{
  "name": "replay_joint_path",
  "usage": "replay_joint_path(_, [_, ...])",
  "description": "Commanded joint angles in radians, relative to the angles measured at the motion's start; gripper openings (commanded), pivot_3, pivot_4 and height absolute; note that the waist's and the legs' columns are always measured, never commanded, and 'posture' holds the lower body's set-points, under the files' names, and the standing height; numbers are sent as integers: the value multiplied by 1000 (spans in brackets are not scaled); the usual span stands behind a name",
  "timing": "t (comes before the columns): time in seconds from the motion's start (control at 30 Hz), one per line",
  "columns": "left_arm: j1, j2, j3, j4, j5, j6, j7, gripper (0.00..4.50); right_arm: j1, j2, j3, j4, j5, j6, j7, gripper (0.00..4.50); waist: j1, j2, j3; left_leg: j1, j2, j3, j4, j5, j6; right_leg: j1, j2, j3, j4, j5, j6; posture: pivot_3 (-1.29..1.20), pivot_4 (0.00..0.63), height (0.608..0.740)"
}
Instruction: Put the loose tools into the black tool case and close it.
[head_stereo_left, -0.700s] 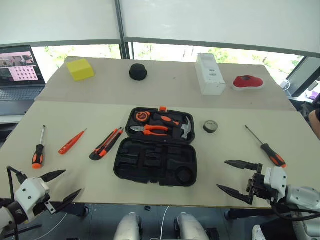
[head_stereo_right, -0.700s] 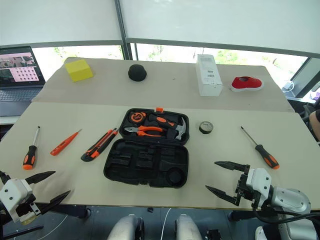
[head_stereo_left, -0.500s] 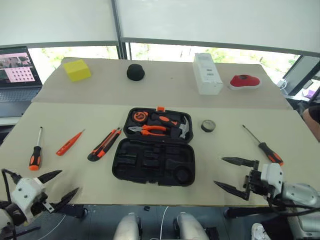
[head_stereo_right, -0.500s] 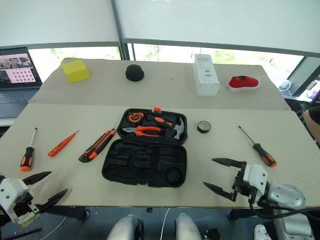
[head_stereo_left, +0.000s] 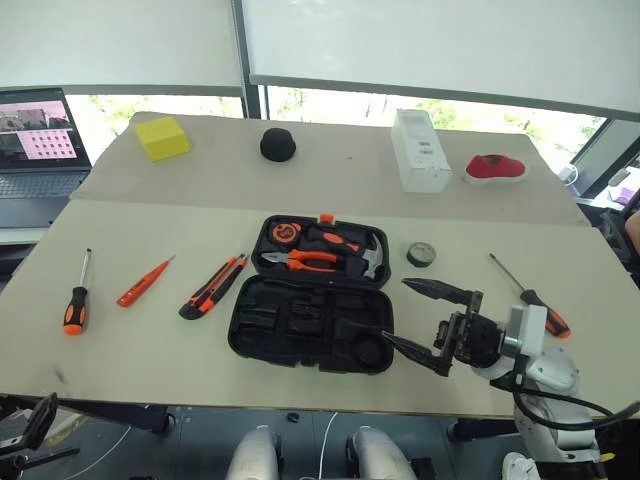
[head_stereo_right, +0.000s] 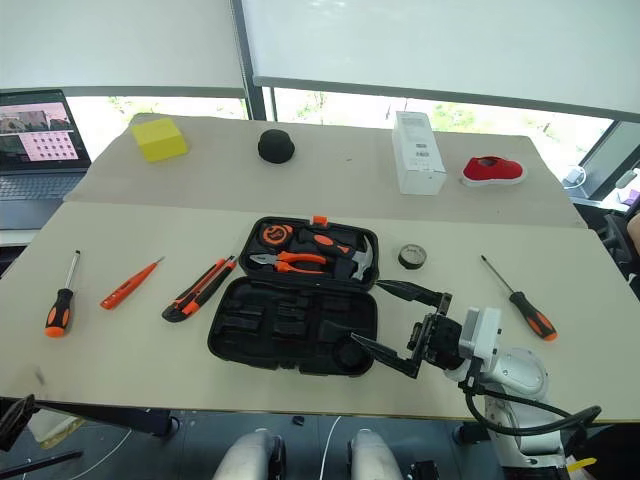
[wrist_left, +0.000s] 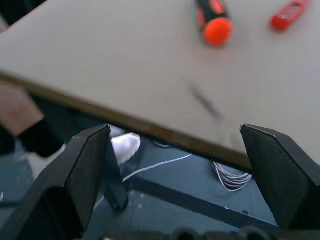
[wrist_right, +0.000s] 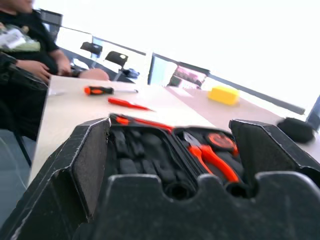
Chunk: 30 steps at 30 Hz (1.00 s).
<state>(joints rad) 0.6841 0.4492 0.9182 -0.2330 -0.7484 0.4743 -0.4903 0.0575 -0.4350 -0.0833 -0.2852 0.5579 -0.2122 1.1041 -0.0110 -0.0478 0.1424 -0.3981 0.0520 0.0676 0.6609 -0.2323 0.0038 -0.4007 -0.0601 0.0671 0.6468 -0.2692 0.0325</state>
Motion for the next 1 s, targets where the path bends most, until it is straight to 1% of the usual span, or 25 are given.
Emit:
replay_joint_path(0.03, [-66, 121, 67, -28, -81, 116, 54, 4500, -18, 13, 19, -52, 8, -11, -24, 4435, 2, 0, 0, 0, 0, 0, 0, 0, 0, 0, 0, 0, 0, 0, 0, 0, 150, 740])
replay_joint_path(0.17, [-226, 329, 24, 25, -94, 291, 114, 4500, -57, 19, 42, -69, 14, 23, -59, 4435, 7, -1, 0, 0, -1, -1, 0, 1, -2, 0, 1, -4, 2, 1, -3, 0, 150, 740])
replay_joint_path(0.27, [-354, 438, -45, 111, -70, 383, 127, 4500, -88, 20, 58, -74, 13, 42, -78, 4435, -2, -1, 0, 0, -1, -2, 0, 2, -2, 0, 1, -3, 2, 1, -3, 0, 150, 740])
replay_joint_path(0.3, [-413, 471, -85, 150, -65, 428, 136, 4500, -97, 19, 64, -73, 12, 51, -82, 4435, -4, 0, 0, 0, -1, -2, 0, 2, -2, 1, 1, -3, 2, 1, -3, 0, 150, 740])
replay_joint_path(0.4, [-579, 542, -229, 281, -5, 479, 134, 4500, -116, 13, 79, -69, 7, 68, -89, 4435, -5, -1, 0, -1, -1, -2, 0, 2, -2, 1, 1, -3, 3, 1, -3, 0, 150, 740])
replay_joint_path(0.47, [-659, 563, -305, 359, 33, 488, 102, 4500, -123, 7, 81, -68, 3, 77, -93, 4435, -8, -2, -1, -2, -1, -1, -1, 2, -2, -1, 2, -3, 3, 2, -3, 0, 150, 740])
replay_joint_path(0.57, [-736, 579, -388, 435, 89, 482, 69, 4500, -119, -6, 70, -79, 8, 105, -111, 4435, -9, -2, -1, -4, -1, -1, -1, 1, -3, -3, 2, -2, 4, 2, -3, 0, 150, 740])
replay_joint_path(0.63, [-777, 582, -422, 461, 108, 497, 48, 3969, -103, -18, 56, -87, 11, 116, -118, 4500, -7, -2, -1, -6, -1, -1, -1, 1, -3, -4, 2, -2, 4, 2, -3, 0, 150, 740])
replay_joint_path(0.67, [-786, 583, -432, 467, 115, 506, 35, 3801, -94, -23, 51, -89, 13, 116, -118, 4500, -5, -2, -1, -6, -1, -1, -1, 1, -3, -5, 2, -3, 4, 2, -3, 0, 150, 740])
replay_joint_path(0.7, [-790, 583, -441, 473, 121, 517, 25, 3371, -84, -28, 46, -89, 15, 115, -116, 4500, -4, -2, -1, -6, -1, -1, -1, 1, -3, -5, 2, -3, 4, 2, -3, 0, 150, 740])
replay_joint_path(0.77, [-784, 582, -452, 482, 135, 521, 1, 2812, -70, -34, 37, -88, 16, 111, -116, 4500, -3, -2, -1, -6, -1, -1, -1, 1, -3, -4, 1, -3, 4, 2, -3, 0, 150, 740])
replay_joint_path(0.8, [-779, 579, -449, 486, 149, 509, -4, 2435, -63, -38, 32, -91, 18, 109, -116, 4500, -3, -1, 0, -6, -2, -1, -1, 1, -3, -4, 1, -3, 4, 2, -3, 0, 150, 740])
replay_joint_path(0.87, [-772, 573, -399, 493, 168, 455, -5, 1581, -55, -43, 26, -98, 22, 109, -117, 4500, -3, -1, 0, -6, -2, -1, -1, 1, -3, -4, 0, -3, 4, 2, -3, 0, 150, 740])
replay_joint_path(0.9, [-765, 571, -372, 486, 171, 420, -23, 1395, -51, -46, 22, -103, 24, 110, -119, 4500, -3, -1, 0, -6, -2, -1, -1, 1, -3, -4, 1, -3, 4, 2, -3, 0, 150, 740])
replay_joint_path(0.93, [-745, 565, -331, 454, 158, 345, -94, 1087, -42, -51, 10, -108, 25, 113, -126, 4500, -3, -1, 0, -6, -1, -1, -1, 1, -3, -4, 1, -3, 4, 2, -3, 0, 150, 740])
replay_joint_path(0.97, [-721, 565, -305, 413, 143, 275, -184, 885, -26, -59, -4, -114, 24, 111, -128, 4500, -4, -1, 0, -6, -1, -1, -1, 1, -3, -4, 1, -3, 4, 2, -3, 0, 150, 740])
replay_joint_path(1.0, [-701, 566, -295, 372, 130, 215, -273, 885, -11, -67, -17, -118, 22, 109, -129, 4500, -4, -1, 0, -7, -1, -1, -1, 1, -3, -5, 1, -3, 4, 2, -3, 0, 150, 740])
